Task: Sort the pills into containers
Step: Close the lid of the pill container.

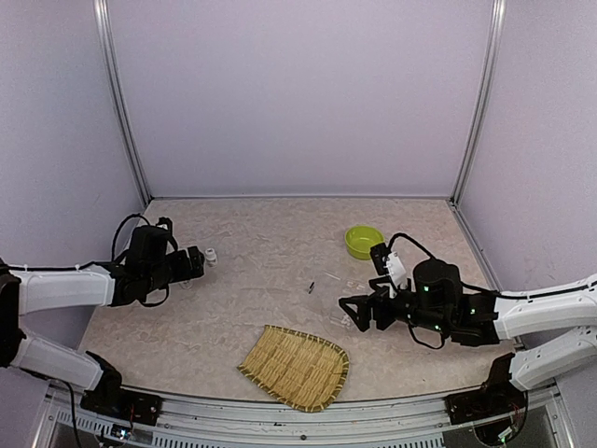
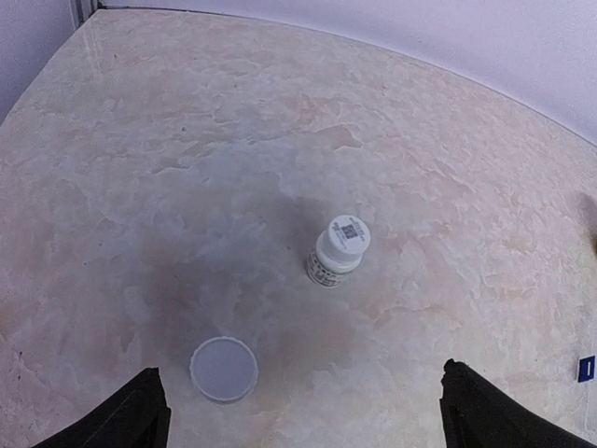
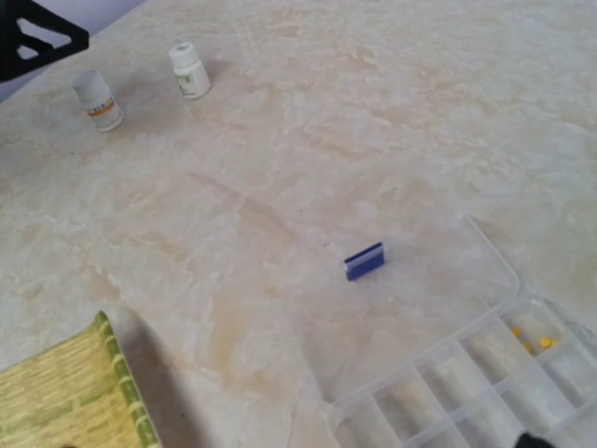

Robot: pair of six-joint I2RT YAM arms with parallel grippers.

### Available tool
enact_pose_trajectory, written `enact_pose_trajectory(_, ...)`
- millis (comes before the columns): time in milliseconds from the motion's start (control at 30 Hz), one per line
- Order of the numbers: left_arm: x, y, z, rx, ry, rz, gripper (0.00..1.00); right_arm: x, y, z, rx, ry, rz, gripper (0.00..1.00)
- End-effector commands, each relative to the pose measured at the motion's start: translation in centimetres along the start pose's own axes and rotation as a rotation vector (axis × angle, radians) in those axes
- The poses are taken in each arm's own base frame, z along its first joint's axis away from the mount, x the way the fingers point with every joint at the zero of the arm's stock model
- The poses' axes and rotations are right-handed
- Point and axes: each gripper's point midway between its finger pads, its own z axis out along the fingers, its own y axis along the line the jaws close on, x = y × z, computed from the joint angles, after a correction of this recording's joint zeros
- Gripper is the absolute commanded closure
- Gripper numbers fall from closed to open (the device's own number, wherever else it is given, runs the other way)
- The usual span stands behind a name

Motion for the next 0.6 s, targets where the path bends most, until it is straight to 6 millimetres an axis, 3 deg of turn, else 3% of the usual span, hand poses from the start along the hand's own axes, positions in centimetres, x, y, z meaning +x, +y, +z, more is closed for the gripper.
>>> enact_pose_trajectory(0,-0.7,-1.8,-0.7,0.057,-0.037,0.032,0.01,-1.2,-0.3,0.4,0.022,-0.012,0.013,0.0)
enact_pose_trajectory(567,1.5,-9.7,-0.9,0.243,0.001,0.188,0.01,1.3,-6.5,0.5,0.266,0.086,0.154,0.0)
